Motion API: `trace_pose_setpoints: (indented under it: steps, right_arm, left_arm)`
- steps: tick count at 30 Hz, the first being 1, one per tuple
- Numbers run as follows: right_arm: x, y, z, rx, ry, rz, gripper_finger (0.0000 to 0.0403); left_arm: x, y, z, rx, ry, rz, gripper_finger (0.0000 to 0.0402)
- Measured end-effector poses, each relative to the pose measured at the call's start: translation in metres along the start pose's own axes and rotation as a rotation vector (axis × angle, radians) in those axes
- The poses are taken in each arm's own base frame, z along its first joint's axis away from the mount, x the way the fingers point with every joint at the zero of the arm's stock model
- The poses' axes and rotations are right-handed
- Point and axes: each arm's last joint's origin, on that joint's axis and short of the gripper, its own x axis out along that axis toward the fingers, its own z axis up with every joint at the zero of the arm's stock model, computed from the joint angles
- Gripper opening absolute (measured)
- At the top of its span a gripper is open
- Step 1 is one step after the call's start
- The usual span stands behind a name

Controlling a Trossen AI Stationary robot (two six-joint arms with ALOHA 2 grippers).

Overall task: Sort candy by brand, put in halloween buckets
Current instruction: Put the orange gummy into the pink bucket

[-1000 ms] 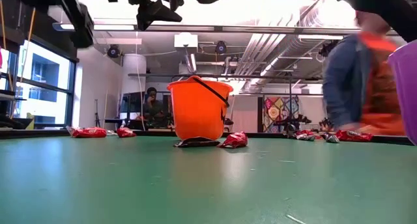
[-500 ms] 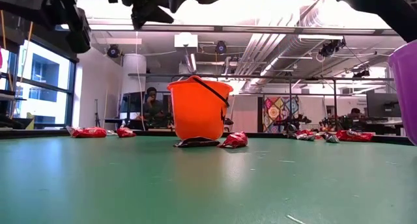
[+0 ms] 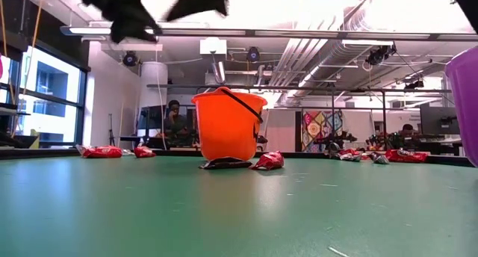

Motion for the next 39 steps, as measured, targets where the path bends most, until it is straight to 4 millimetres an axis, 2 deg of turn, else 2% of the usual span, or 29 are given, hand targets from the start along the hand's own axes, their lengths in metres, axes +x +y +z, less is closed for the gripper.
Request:
trace_pose_setpoints:
  steps: [3, 7, 9, 12, 16, 21, 24, 27, 33, 39]
  right_arm:
    - [-0.034, -0.010, -0.016, -0.040, 0.172, -0.131, 0.0199]
    - [-0.062, -0.023, -0.036, -0.077, 0.374, -0.340, 0.0199]
    - [-0.071, -0.031, -0.041, -0.081, 0.432, -0.420, 0.0199]
    - [-0.072, -0.051, -0.047, -0.070, 0.489, -0.492, 0.0199]
    - [-0.070, -0.087, -0.075, -0.021, 0.517, -0.510, 0.0199]
    - [-0.090, -0.127, -0.141, 0.108, 0.418, -0.432, 0.0199]
    - [-0.101, -0.140, -0.175, 0.250, 0.288, -0.339, 0.0199]
    - [-0.104, -0.149, -0.199, 0.356, 0.150, -0.254, 0.0199]
    - [-0.092, -0.160, -0.230, 0.424, 0.018, -0.150, 0.0199]
    - [-0.078, -0.171, -0.237, 0.487, -0.038, -0.143, 0.0199]
  left_arm:
    - [0.012, 0.011, -0.020, -0.191, 0.145, 0.081, 0.0184]
    - [0.032, 0.034, -0.033, -0.259, 0.407, 0.242, 0.0184]
    - [0.042, 0.045, -0.027, -0.269, 0.463, 0.275, 0.0184]
    - [0.057, 0.067, -0.013, -0.281, 0.531, 0.331, 0.0184]
    - [0.073, 0.107, 0.011, -0.386, 0.553, 0.427, 0.0184]
    - [0.080, 0.143, 0.024, -0.554, 0.525, 0.527, 0.0184]
    - [0.085, 0.154, 0.017, -0.653, 0.529, 0.598, 0.0184]
    - [0.088, 0.161, 0.005, -0.719, 0.561, 0.703, 0.0184]
    - [0.091, 0.164, -0.017, -0.773, 0.580, 0.876, 0.0184]
    - [0.090, 0.166, -0.053, -0.789, 0.670, 0.987, 0.0184]
